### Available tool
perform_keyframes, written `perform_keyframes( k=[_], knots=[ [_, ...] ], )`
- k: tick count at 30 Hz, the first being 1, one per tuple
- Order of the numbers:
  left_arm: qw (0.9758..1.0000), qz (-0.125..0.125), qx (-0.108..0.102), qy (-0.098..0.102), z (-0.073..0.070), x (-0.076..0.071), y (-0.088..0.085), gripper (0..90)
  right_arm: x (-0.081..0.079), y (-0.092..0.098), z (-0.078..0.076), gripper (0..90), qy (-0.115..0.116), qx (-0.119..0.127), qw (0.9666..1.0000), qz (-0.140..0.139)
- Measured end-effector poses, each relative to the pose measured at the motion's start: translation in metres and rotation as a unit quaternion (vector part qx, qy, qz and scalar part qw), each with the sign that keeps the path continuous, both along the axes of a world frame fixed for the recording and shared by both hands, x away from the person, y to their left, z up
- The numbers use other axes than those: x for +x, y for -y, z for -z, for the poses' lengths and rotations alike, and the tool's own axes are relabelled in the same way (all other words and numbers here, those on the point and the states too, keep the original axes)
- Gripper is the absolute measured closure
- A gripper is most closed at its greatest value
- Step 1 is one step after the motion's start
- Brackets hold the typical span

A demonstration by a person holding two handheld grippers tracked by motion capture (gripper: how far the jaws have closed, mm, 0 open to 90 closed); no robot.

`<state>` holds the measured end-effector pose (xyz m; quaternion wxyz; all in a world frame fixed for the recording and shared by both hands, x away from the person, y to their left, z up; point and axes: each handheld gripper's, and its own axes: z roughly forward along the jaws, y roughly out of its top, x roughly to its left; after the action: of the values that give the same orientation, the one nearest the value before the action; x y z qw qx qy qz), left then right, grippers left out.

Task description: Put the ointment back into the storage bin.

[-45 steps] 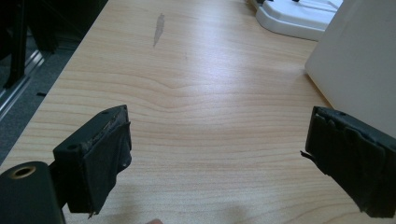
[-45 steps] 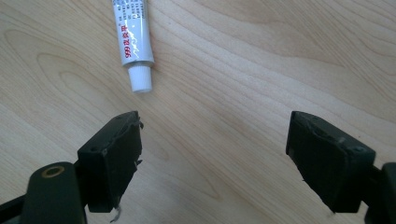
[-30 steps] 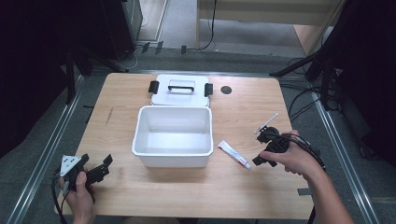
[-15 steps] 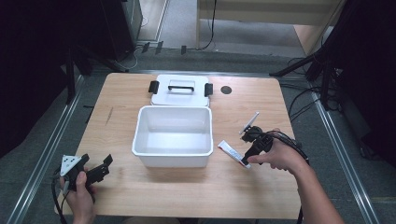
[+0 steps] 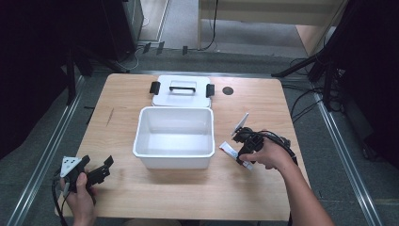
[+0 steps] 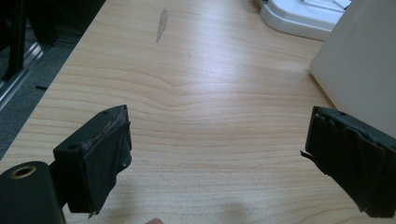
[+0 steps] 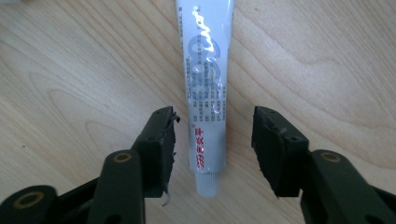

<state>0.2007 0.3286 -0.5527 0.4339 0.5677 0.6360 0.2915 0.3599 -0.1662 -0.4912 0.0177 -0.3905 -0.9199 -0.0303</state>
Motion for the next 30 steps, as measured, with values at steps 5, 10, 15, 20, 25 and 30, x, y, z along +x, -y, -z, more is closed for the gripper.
perform_keyframes(
  k=[5,10,15,20,25,30],
  knots=[
    [1.0000,0.000,-0.001,-0.001,0.000,0.000,0.000,7.6,0.002,-0.004,0.004,59.9,-0.006,0.001,1.0000,0.002],
    [1.0000,0.000,-0.002,-0.001,0.000,0.000,0.000,7.6,0.002,-0.009,0.011,61.7,-0.005,-0.013,0.9999,-0.001],
    [1.0000,0.000,-0.004,-0.001,0.000,0.000,-0.001,7.5,0.002,-0.011,0.013,66.6,-0.009,-0.016,0.9998,0.001],
    [1.0000,0.000,-0.003,-0.003,0.000,0.001,-0.001,7.6,0.001,-0.014,0.014,70.5,-0.003,-0.024,0.9997,0.002],
    [1.0000,0.000,-0.004,-0.004,0.000,0.001,-0.001,7.5,-0.003,-0.017,0.014,71.5,0.010,-0.038,0.9991,-0.013],
    [1.0000,0.000,-0.005,-0.004,0.000,0.001,-0.001,7.6,-0.003,-0.017,0.014,71.9,0.012,-0.040,0.9989,-0.021]
  ],
)
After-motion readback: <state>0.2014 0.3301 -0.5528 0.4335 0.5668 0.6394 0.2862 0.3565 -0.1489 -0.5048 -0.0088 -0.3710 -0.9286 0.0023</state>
